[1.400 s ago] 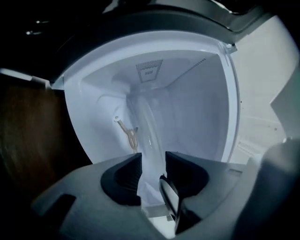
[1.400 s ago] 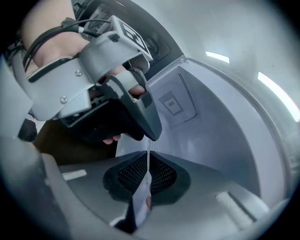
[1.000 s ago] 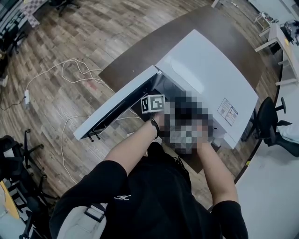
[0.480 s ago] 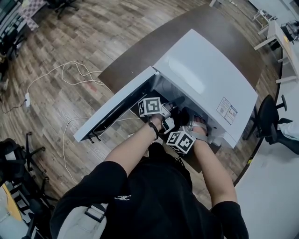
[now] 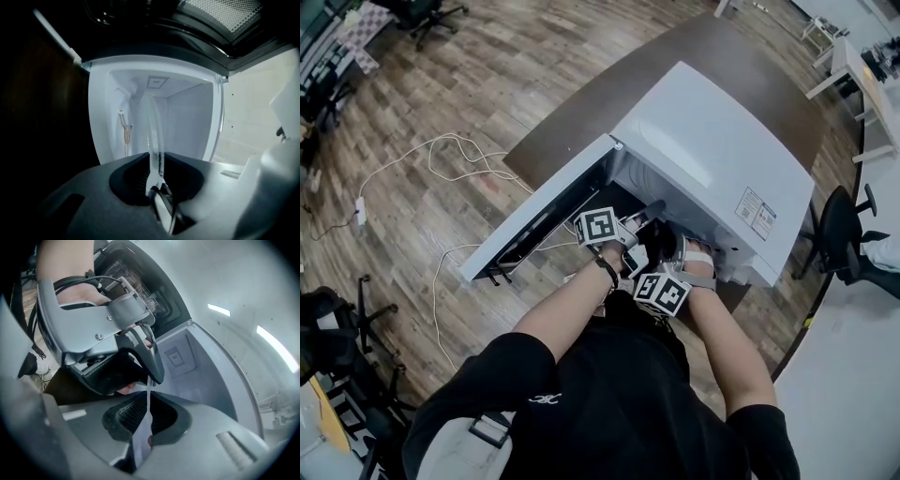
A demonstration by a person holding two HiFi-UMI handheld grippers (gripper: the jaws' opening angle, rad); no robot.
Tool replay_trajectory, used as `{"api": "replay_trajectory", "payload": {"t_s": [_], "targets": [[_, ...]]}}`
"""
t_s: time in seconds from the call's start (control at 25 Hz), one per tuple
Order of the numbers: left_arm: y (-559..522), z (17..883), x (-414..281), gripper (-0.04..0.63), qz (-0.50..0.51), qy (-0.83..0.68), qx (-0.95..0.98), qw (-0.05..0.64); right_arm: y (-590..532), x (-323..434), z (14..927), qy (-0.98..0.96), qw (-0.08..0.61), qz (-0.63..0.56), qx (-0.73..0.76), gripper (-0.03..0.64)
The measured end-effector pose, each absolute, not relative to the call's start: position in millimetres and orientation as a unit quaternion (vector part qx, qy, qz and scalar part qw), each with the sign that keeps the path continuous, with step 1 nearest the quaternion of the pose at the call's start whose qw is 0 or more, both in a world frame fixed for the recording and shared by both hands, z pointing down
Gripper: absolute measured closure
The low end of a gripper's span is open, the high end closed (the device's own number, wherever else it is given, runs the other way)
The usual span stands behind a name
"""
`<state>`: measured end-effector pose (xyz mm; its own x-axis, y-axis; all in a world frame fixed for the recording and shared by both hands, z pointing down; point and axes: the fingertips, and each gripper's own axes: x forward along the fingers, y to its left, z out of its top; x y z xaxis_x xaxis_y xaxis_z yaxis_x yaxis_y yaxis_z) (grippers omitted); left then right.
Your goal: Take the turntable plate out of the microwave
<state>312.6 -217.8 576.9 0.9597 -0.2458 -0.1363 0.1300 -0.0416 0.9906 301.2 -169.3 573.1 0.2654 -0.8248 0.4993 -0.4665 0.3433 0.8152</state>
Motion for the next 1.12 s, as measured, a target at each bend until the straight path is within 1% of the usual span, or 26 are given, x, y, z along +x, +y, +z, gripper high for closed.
{"api": "replay_trajectory", "payload": {"t_s": [0.32, 0.48, 0.6, 0.64, 0.68, 0.88, 1.12], "targets": [[-191.2, 571.0, 283.6, 0.528, -0.127, -0.037, 0.713, 0.688, -142.2, 270.9, 566.5, -0.594, 0.557, -0.160, 0.558, 0.586], [-176.9, 563.6, 266.8, 0.528, -0.130, -0.030, 0.708, 0.693, -126.0, 254.5, 555.3, -0.607, 0.527, -0.141, 0.578, 0.574], [-168.9, 561.3, 251.6, 0.528, -0.131, -0.031, 0.702, 0.699, -109.0, 243.9, 539.3, -0.622, 0.468, -0.120, 0.616, 0.547], [-166.8, 561.4, 246.3, 0.528, -0.129, -0.032, 0.703, 0.699, -102.2, 242.8, 532.4, -0.623, 0.442, -0.109, 0.636, 0.562], [-164.7, 561.5, 240.9, 0.528, -0.128, -0.033, 0.704, 0.697, -95.1, 243.3, 525.8, -0.622, 0.416, -0.094, 0.657, 0.601], [-149.8, 555.7, 216.4, 0.528, -0.133, -0.018, 0.711, 0.690, -60.2, 251.2, 502.4, -0.602, 0.294, 0.007, 0.742, 0.610], [-123.2, 550.2, 182.0, 0.528, -0.107, -0.005, 0.715, 0.691, -19.8, 247.9, 487.2, -0.547, 0.214, 0.082, 0.805, 0.611]]}}
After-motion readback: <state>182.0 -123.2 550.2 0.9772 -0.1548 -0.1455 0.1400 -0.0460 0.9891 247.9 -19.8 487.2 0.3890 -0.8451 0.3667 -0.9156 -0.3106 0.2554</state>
